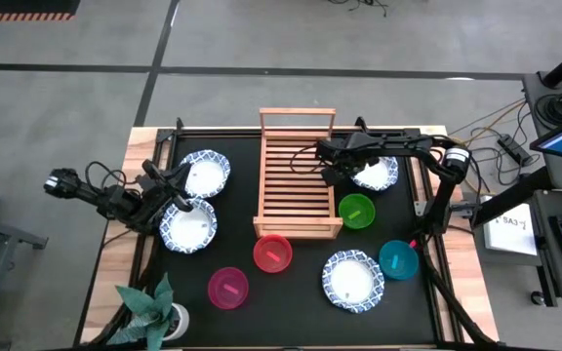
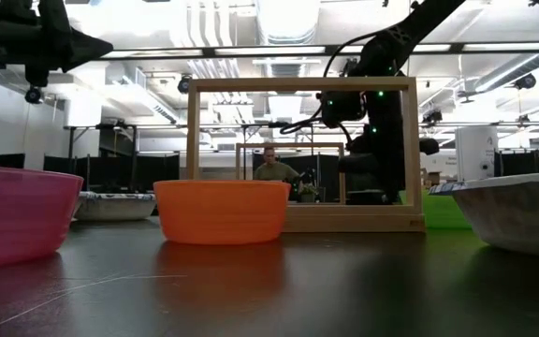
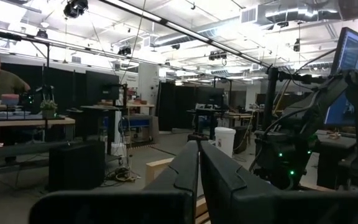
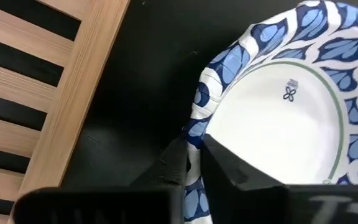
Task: Place and stack bowls onto a shelf
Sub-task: Put the top right white bowl on the shelf
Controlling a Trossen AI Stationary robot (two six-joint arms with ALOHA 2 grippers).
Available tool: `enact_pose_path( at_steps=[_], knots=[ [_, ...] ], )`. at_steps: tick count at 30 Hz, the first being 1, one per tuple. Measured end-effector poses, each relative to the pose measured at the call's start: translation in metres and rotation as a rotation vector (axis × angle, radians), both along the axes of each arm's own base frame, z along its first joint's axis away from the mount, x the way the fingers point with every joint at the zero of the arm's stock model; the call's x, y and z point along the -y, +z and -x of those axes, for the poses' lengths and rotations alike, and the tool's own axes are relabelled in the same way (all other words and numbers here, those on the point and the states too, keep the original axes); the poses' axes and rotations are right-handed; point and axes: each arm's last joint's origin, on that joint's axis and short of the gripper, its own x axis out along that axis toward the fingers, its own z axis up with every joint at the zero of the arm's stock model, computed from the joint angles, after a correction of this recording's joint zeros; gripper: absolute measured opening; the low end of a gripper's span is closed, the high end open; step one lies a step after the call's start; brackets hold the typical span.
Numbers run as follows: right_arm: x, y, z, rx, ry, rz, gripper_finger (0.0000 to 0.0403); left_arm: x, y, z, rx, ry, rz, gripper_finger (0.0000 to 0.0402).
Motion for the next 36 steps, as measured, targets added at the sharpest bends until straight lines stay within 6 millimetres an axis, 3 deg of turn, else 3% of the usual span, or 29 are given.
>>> enact_pose_path(
  at_steps=[5, 10, 15, 20, 25, 36],
  knots=[
    [-0.002, 0.010, 0.003, 0.026, -0.002, -0.002, 0.0018, 0.000, 0.000, 0.000, 0.002, -0.001, 0.003, 0.0000],
    [-0.008, 0.035, 0.007, 0.118, 0.007, 0.016, 0.0017, 0.000, 0.000, 0.000, 0.003, -0.002, 0.004, 0.0000],
    [-0.020, 0.072, -0.001, 0.311, 0.062, 0.110, 0.0017, 0.000, 0.000, 0.000, 0.005, -0.003, 0.006, 0.0000],
    [-0.030, 0.095, -0.017, 0.524, 0.160, 0.216, 0.0017, 0.000, 0.000, 0.000, 0.005, -0.004, 0.007, 0.0000],
    [-0.030, 0.097, -0.032, 0.598, 0.267, 0.277, 0.0017, 0.000, 0.000, 0.000, 0.005, -0.004, 0.006, 0.0000],
    [-0.020, 0.073, -0.063, 0.595, 0.399, 0.310, 0.0017, 0.000, 0.000, 0.000, 0.005, -0.004, 0.007, 0.0000]
  ],
)
